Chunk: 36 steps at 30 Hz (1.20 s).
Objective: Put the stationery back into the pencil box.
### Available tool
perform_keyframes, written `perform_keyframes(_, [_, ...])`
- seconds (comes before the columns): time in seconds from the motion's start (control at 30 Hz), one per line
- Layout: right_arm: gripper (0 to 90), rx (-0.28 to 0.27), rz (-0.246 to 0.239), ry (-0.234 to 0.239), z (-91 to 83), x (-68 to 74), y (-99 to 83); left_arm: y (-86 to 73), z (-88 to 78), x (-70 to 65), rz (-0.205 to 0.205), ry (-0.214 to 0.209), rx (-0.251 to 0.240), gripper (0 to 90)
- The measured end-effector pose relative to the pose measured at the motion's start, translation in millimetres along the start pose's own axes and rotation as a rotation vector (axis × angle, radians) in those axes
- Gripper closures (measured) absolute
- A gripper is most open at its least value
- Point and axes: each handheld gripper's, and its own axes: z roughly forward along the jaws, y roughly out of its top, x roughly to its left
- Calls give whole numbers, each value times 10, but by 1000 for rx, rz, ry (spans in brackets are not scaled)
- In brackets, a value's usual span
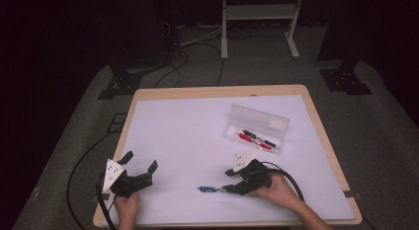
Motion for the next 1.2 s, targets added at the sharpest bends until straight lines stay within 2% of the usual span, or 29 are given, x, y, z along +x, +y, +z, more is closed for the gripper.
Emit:
perform_keyframes(0.17, [482,15,3,23,98,36,5,0,1,-1,0,0,0,4])
perform_keyframes(0.2, [486,18,-10,24,115,33,3,0,1,-1,0,0,0,4])
perform_keyframes(0.23, [490,21,0,27,129,45,5,0,0,-1,0,0,0,4])
perform_keyframes(0.53, [541,43,-20,35,232,78,21,0,0,-1,0,0,0,4])
perform_keyframes(0.93, [680,67,-18,48,298,59,0,0,0,0,-1,-1,0,4])
perform_keyframes(1.2, [759,79,-41,45,325,68,-4,0,1,-3,1,2,0,4])
